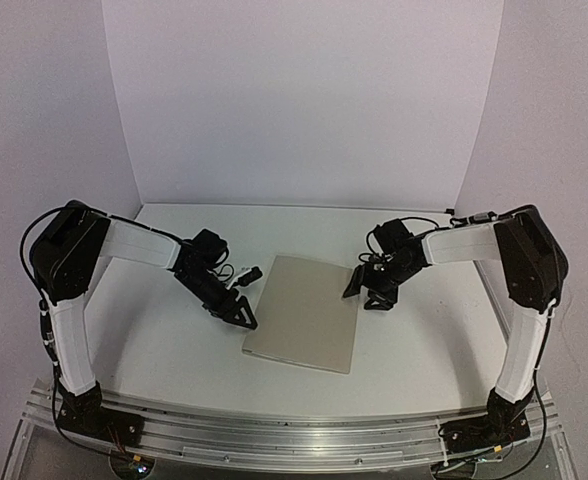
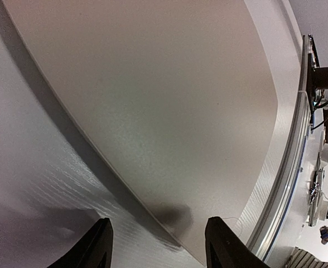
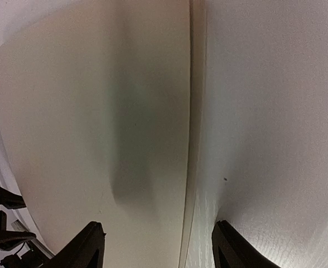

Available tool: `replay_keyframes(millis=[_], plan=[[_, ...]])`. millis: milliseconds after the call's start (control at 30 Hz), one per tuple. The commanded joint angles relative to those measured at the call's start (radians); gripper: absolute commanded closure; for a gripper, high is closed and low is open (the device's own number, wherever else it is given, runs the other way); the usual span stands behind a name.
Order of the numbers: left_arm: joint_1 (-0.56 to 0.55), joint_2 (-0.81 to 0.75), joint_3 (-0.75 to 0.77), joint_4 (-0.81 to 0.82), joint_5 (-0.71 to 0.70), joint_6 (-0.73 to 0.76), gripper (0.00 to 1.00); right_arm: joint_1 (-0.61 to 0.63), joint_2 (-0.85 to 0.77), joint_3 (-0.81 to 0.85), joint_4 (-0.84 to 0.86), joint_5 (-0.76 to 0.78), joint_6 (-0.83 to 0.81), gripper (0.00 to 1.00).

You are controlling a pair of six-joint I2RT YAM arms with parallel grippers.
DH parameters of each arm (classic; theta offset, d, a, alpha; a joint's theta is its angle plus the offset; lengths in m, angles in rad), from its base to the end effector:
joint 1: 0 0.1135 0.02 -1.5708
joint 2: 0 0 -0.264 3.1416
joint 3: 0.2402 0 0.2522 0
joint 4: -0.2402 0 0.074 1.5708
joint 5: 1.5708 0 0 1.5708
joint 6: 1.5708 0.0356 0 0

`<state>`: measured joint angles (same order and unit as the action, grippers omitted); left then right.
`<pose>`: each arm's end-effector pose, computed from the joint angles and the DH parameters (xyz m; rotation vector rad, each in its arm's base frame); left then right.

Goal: Put the files into the folder

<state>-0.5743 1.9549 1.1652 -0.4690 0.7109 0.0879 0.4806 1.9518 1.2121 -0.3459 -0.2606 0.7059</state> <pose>0.2938 -0.2178 0.1305 1.0670 2.5999 -1.1171 0.3417 0.1885 0.1419 0.2247 2.7938 0.6919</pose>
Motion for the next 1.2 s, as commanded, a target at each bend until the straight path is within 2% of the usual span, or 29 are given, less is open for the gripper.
replay_keyframes(millis=[0,400,667,933,1000,1033,1167], plan=[[-0.024,-0.035,-0.023,0.112,0.045,-0.055,0.43,0.001,0.077,0.056,0.028,-0.024,-0.023,0.33],[-0.061,-0.042,-0.013,0.081,0.11,-0.014,0.43,0.001,0.15,0.138,0.029,-0.041,-0.029,0.35],[-0.034,-0.015,0.051,0.027,0.052,0.039,0.43,0.001,0.075,0.056,0.03,0.013,-0.006,0.34],[-0.003,-0.095,0.076,0.009,0.03,0.061,0.38,-0.023,0.018,0.13,0.015,0.064,-0.042,0.24],[0.002,-0.144,0.068,0.03,0.041,0.046,0.35,-0.042,-0.025,0.145,0.003,0.082,-0.057,0.13],[0.008,-0.171,0.065,0.04,0.046,0.031,0.33,-0.054,-0.049,0.157,-0.005,0.093,-0.069,0.04],[0.096,-0.266,0.057,0.116,0.018,-0.096,0.27,-0.108,-0.169,0.202,-0.052,0.203,-0.149,0.02]])
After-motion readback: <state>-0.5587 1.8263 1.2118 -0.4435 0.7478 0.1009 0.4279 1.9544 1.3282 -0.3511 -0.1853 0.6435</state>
